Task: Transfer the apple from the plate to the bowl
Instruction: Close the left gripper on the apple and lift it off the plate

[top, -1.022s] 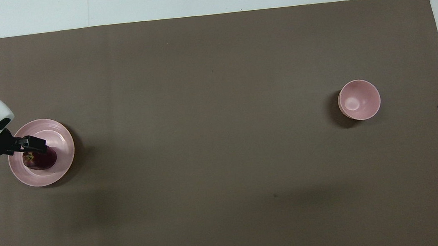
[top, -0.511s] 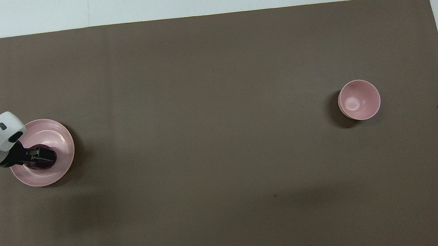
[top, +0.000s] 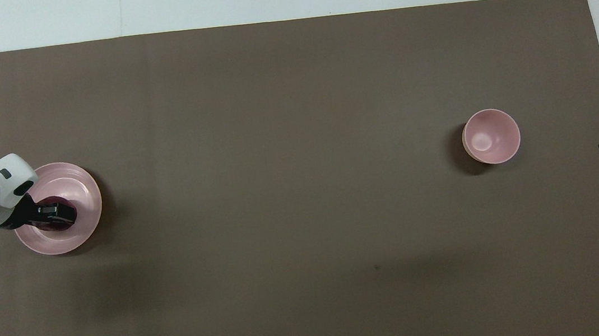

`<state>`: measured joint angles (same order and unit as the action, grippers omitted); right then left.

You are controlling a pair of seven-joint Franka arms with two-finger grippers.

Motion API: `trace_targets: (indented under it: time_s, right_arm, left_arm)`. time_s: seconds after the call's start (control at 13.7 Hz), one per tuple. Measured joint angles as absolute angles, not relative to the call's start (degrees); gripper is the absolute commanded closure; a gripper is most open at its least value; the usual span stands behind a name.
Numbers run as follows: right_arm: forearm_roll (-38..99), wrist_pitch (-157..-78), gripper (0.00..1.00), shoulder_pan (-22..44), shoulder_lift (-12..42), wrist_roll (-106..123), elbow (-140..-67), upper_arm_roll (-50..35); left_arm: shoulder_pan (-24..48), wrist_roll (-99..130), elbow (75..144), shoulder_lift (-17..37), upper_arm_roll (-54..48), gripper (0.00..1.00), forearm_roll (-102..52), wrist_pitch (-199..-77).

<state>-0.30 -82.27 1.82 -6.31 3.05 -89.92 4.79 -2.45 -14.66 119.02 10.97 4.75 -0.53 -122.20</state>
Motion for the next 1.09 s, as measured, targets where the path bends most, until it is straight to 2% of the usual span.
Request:
trace_targets:
  time_s: [0.36,0.66,1.09]
  right_arm:
    - [-0.3,-82.27,0.0,1.82,-6.31,3.05,-89.92,4.79]
    - [-0.3,-82.27,0.0,1.82,-6.31,3.05,-89.92,4.79]
    - [-0.3,-82.27,0.0,1.85,-6.37,3.05,-89.92,4.74]
  left_arm:
    - [-2.02,-10.49,116.68,10.81,4.5,1.0,-0.69,-120.14]
    - [-1.69,-9.14,109.1,11.34,4.15,1.0,-5.98,-105.56]
    - [4.97,-3.98,104.89,13.64,3.45,1.0,-7.92,-102.51]
